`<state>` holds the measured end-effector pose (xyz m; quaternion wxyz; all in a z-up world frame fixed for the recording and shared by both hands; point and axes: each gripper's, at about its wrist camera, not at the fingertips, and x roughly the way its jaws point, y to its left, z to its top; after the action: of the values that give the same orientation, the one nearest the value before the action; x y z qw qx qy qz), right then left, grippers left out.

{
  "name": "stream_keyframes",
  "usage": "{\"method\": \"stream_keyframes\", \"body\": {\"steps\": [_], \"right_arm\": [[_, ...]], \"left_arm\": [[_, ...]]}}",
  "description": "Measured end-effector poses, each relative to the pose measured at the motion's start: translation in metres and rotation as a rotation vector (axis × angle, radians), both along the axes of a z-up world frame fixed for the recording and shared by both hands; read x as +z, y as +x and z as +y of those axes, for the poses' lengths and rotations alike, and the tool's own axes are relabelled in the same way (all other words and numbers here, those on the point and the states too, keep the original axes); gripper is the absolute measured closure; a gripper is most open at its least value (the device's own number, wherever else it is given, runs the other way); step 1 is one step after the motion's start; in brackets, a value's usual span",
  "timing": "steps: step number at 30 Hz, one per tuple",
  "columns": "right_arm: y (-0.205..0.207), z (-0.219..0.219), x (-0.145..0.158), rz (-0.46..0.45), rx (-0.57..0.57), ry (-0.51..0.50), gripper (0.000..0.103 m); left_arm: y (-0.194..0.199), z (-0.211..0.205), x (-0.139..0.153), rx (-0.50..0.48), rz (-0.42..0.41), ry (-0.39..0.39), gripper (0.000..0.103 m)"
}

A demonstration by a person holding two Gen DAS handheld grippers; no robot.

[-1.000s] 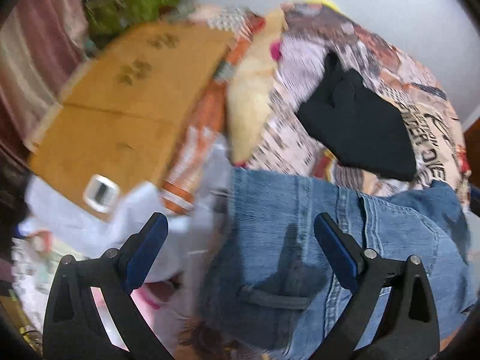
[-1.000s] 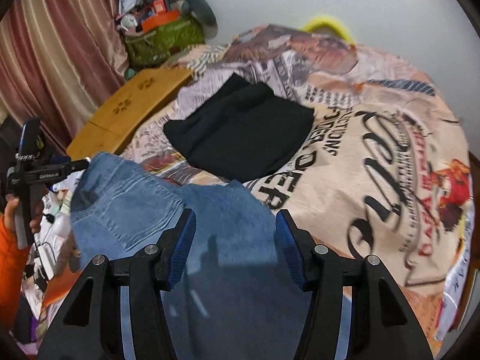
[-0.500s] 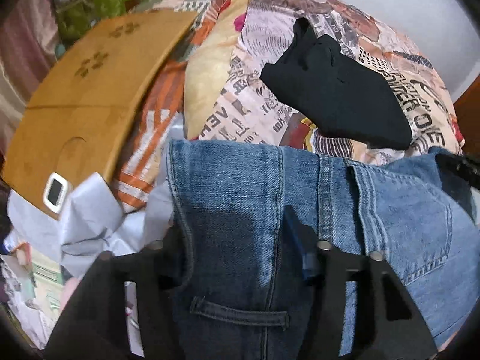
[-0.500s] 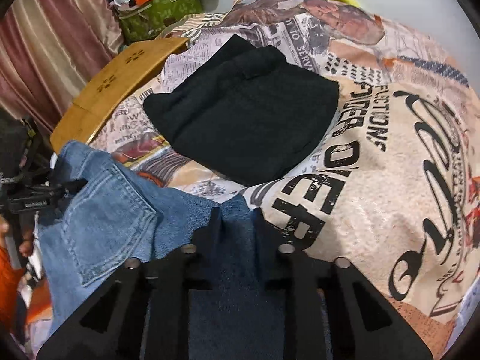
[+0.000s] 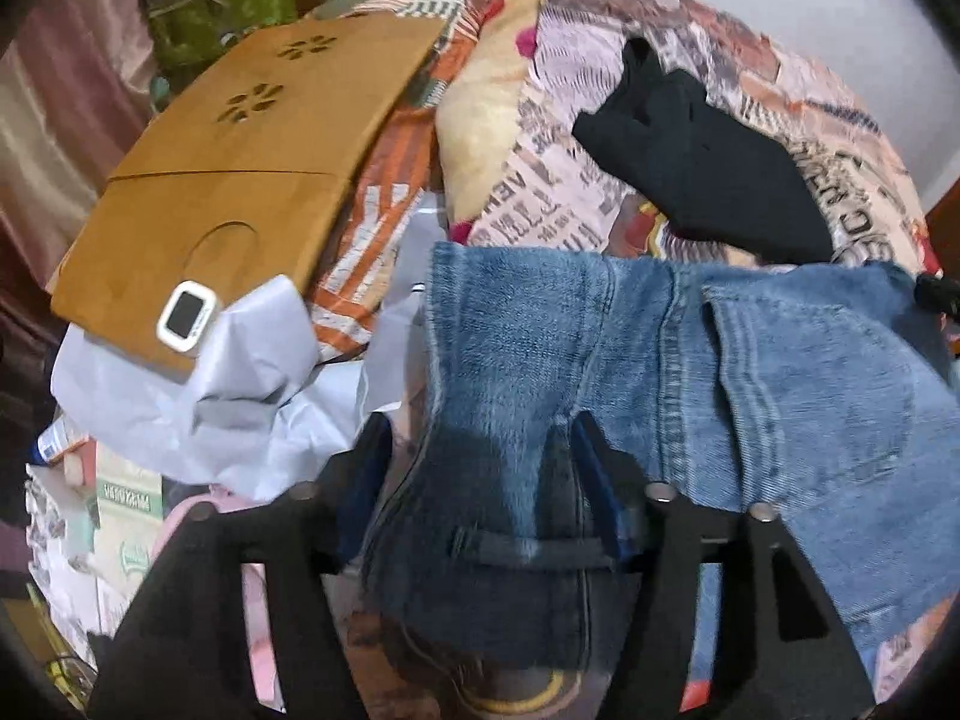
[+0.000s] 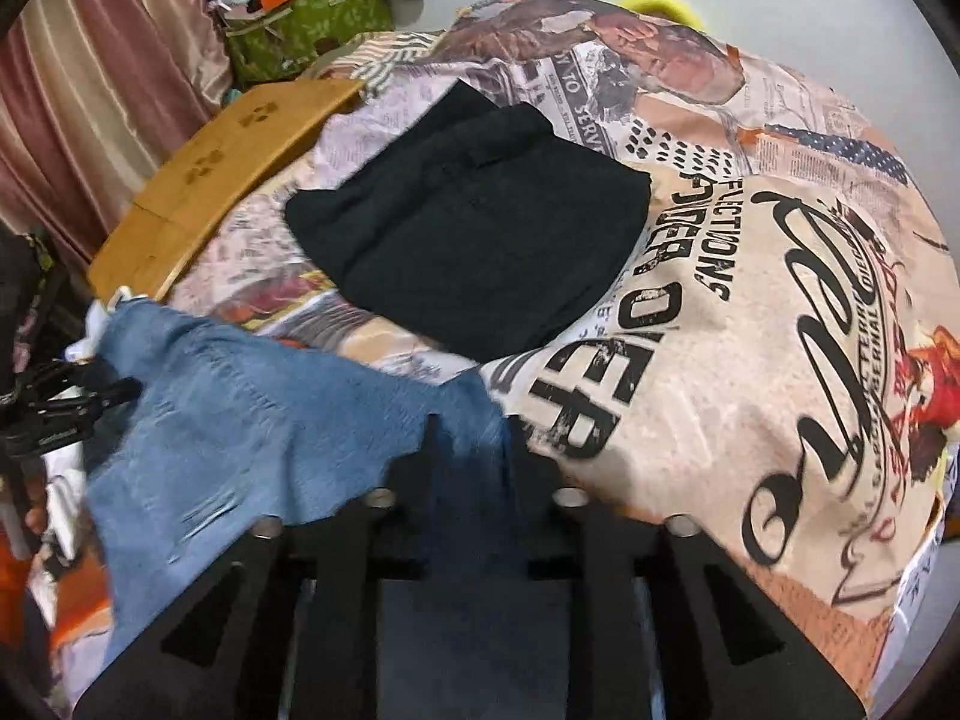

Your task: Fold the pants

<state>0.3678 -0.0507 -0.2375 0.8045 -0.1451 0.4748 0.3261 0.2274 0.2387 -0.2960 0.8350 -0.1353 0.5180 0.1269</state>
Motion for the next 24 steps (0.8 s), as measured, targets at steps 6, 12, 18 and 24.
{"method": "stream_keyframes", "body": {"steps": [6, 12, 18, 24], "right_arm": [[-0.043, -0.022, 0.025, -0.045, 0.037, 0.023, 0.06], [-0.081, -0.042, 0.017, -0.048, 0.073, -0.007, 0.059], [-0.109, -0.058, 0.007, -0.042, 0.09, -0.017, 0.059], [-0.132, -0.063, -0.004, -0.033, 0.12, -0.026, 0.059]], "left_arm": [[-0.034, -0.002, 0.03, 0.033, -0.081, 0.014, 0.0], [-0.058, -0.004, 0.013, 0.074, -0.049, -0.106, 0.0], [-0.068, -0.019, -0.01, 0.066, -0.067, -0.36, 0.0], [-0.053, -0.029, -0.016, 0.119, -0.048, -0.357, 0.038]]}}
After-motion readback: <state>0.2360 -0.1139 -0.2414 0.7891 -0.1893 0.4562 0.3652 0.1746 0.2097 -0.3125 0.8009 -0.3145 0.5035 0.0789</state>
